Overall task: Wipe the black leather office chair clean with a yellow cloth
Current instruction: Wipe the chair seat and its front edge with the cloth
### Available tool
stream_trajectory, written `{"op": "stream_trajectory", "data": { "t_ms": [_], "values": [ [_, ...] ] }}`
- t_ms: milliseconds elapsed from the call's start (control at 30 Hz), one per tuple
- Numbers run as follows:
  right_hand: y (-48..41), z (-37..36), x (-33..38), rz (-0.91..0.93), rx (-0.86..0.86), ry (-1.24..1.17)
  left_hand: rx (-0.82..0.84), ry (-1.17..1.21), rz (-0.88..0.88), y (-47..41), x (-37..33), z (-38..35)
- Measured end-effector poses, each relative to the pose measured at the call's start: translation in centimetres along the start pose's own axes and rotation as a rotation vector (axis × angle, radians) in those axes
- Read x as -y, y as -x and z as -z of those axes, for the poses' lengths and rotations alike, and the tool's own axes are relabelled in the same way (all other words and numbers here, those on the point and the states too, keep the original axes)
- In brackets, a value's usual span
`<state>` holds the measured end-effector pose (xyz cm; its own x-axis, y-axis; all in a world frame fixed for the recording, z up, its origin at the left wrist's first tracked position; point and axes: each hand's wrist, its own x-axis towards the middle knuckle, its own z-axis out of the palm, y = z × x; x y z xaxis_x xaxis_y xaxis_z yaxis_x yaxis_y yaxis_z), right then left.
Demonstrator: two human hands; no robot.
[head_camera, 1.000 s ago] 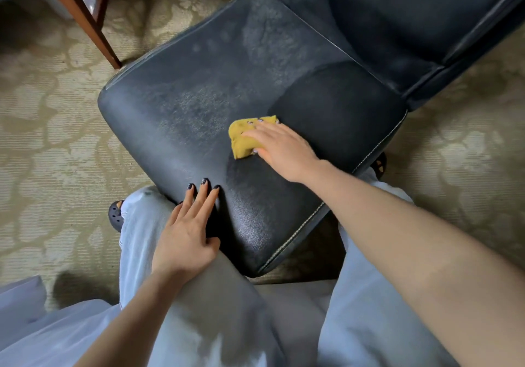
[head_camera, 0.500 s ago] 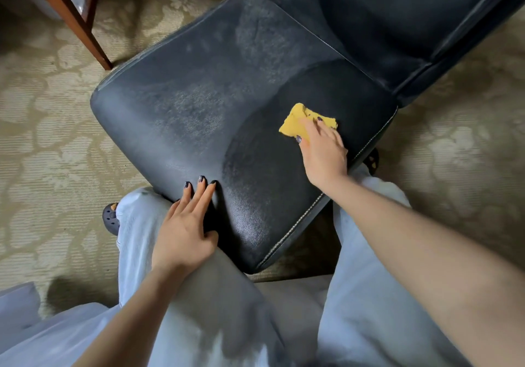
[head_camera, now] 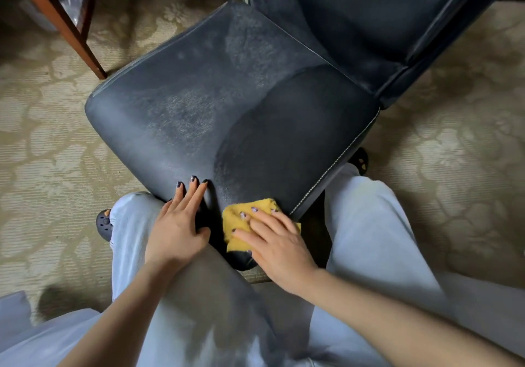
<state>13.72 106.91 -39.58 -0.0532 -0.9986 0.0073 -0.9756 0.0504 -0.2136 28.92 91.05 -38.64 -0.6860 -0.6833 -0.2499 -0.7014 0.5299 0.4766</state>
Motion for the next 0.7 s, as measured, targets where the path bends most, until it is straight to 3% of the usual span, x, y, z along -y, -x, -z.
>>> {"op": "stream_trajectory", "data": {
  "t_ms": [133, 233, 433, 567, 700],
  "values": [
    [1.7, -0.8, -0.4, 0.249, -0.001, -0.034, 0.048, -0.061, -0.047, 0.0, -0.5, 0.0],
    [1.3, -0.3, -2.0, 0.292, -0.024, 0.012, 0.101, -0.017, -0.067, -0.4, -2.0, -0.1],
    [0.3, 0.8, -6.2, 0.082, -0.082, -0.008, 0.235, -0.073, -0.099, -1.2, -6.4, -1.2],
    [-0.1, 2.0, -10.7, -0.173, -0.061, -0.091, 0.326, -0.282, -0.046, -1.8, -8.3, -1.1],
    [-1.1, 2.9, -15.3, -0.381, -0.038, -0.195, 0.408, -0.485, -0.113, -2.1, -8.3, -0.4]
  ]
}}
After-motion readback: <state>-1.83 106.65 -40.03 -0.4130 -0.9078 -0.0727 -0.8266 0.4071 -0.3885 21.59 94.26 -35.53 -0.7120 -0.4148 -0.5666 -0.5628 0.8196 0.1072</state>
